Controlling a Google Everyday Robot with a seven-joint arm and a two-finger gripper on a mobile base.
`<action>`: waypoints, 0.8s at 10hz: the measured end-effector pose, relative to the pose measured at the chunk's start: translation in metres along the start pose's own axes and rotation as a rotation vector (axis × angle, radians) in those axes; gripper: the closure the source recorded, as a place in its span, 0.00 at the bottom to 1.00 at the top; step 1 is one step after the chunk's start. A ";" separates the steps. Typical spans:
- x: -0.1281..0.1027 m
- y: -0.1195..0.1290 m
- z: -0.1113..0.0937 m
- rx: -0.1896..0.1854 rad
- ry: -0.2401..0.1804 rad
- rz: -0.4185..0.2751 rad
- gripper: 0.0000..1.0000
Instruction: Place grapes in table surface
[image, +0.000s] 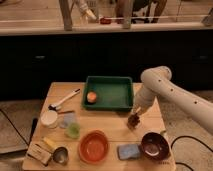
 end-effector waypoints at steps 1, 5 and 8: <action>0.000 0.000 0.000 0.000 0.000 0.001 0.37; 0.000 0.000 0.000 -0.001 0.000 0.000 0.20; 0.001 0.000 0.000 -0.003 0.001 0.000 0.20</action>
